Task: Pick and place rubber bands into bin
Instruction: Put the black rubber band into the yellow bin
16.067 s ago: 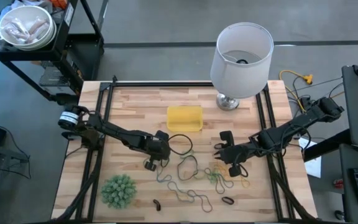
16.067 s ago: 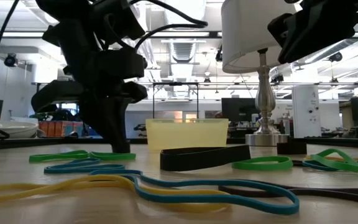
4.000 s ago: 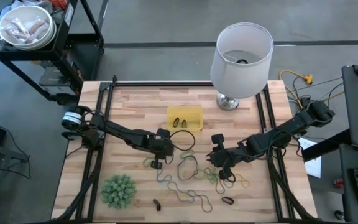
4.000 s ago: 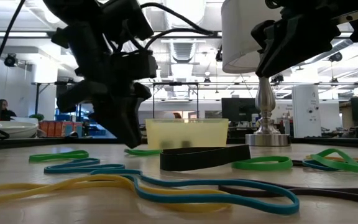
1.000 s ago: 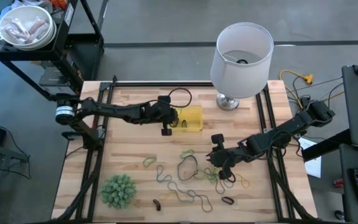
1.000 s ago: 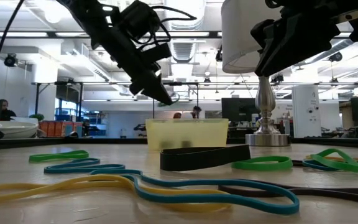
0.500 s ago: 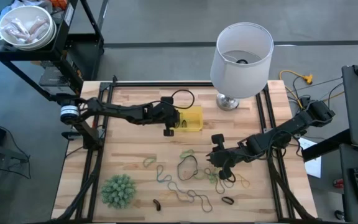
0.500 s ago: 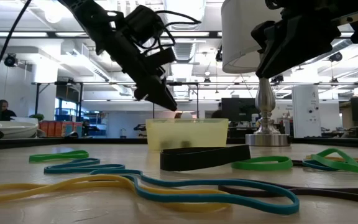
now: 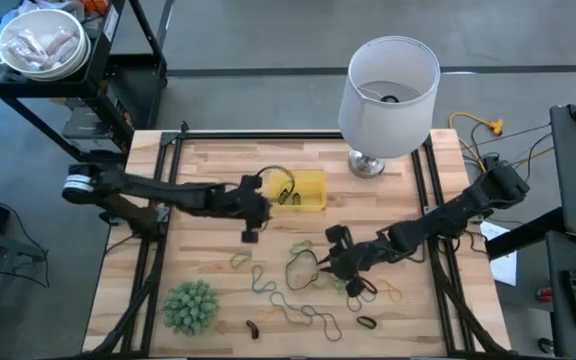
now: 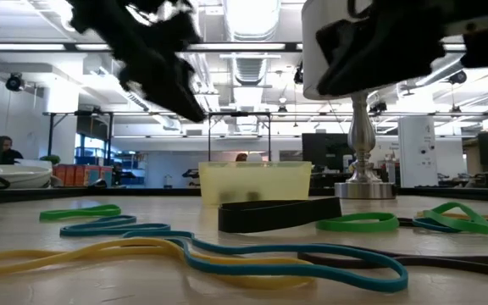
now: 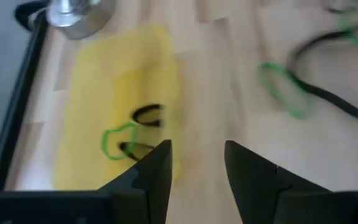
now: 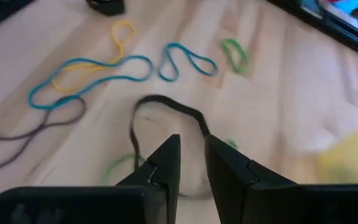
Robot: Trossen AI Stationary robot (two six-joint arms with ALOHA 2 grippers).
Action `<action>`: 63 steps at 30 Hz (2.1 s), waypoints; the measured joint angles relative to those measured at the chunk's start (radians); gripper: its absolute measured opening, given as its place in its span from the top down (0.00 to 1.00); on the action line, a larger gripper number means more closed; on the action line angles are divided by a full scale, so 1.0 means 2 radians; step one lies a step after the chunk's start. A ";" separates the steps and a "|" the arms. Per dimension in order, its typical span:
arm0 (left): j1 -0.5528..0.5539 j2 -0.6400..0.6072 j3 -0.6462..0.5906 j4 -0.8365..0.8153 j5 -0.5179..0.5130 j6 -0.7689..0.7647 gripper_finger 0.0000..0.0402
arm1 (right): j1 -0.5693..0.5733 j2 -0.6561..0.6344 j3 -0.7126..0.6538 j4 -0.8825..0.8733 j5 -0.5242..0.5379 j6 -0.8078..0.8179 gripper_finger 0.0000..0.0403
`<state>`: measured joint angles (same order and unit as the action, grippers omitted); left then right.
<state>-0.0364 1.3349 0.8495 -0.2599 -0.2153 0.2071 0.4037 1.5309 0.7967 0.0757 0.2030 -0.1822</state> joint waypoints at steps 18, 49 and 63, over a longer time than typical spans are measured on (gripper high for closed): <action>-0.075 -0.138 -0.099 0.020 -0.002 -0.050 0.67 | -0.084 0.165 0.111 -0.080 -0.005 0.000 0.77; -0.078 -0.145 -0.106 0.043 -0.014 -0.048 0.67 | -0.093 0.188 0.136 -0.127 -0.040 0.020 0.85; -0.078 -0.144 -0.106 0.044 -0.014 -0.048 0.67 | -0.093 0.187 0.136 -0.127 -0.038 0.015 0.87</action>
<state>-0.1925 1.0462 0.6365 -0.1719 -0.2432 0.1116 0.2176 1.9049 1.0695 -0.1780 0.1275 -0.1514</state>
